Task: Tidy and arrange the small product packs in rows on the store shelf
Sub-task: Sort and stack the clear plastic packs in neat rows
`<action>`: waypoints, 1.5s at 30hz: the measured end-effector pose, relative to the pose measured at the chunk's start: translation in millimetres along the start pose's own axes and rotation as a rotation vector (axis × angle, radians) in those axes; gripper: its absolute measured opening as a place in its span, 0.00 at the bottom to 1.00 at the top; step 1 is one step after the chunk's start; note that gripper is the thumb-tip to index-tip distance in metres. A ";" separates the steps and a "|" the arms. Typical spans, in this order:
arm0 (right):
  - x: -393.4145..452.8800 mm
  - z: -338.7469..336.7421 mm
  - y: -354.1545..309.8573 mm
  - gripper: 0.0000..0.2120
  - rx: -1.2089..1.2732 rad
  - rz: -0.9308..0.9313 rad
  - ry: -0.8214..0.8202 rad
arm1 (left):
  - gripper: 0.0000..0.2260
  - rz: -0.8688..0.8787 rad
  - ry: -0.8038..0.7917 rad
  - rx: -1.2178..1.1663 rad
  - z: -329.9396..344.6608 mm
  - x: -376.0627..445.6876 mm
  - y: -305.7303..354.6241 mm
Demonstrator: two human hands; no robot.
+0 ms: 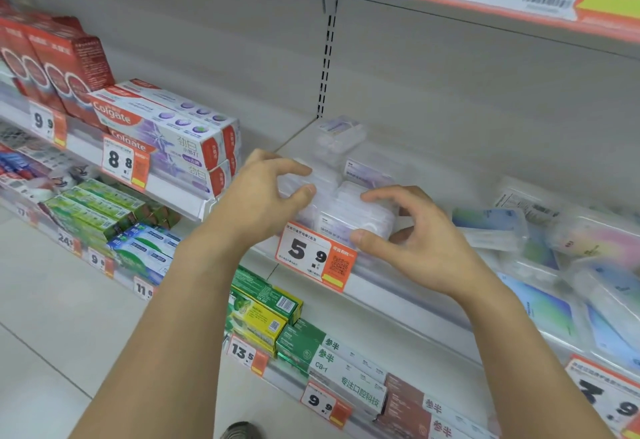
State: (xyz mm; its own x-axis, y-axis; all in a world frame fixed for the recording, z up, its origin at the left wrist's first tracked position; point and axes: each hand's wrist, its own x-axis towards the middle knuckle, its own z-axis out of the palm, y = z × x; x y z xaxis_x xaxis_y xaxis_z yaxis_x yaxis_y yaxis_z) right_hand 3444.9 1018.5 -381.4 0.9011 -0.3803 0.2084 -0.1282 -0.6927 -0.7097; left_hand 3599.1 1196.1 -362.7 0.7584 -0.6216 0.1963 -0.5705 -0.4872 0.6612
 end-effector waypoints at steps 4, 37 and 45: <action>-3.4 -6.5 -2.8 0.25 -0.028 0.015 -0.044 | 0.15 -0.039 -0.056 -0.024 -9.5 8.9 -4.5; 193.1 -6.6 -18.3 0.38 0.010 0.324 -0.145 | 0.18 -0.116 -0.074 -0.223 -18.8 30.3 -18.1; 183.6 -13.2 -20.6 0.27 -0.493 0.175 -0.134 | 0.21 -0.141 -0.177 -0.174 -13.3 32.1 -18.3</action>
State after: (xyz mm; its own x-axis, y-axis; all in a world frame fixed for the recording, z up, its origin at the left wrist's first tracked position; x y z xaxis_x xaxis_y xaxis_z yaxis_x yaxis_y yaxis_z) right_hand 3607.6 954.9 -319.6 0.8896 -0.4567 0.0053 -0.4312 -0.8437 -0.3198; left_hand 3638.1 1193.2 -358.9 0.7506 -0.6602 -0.0258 -0.3892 -0.4733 0.7903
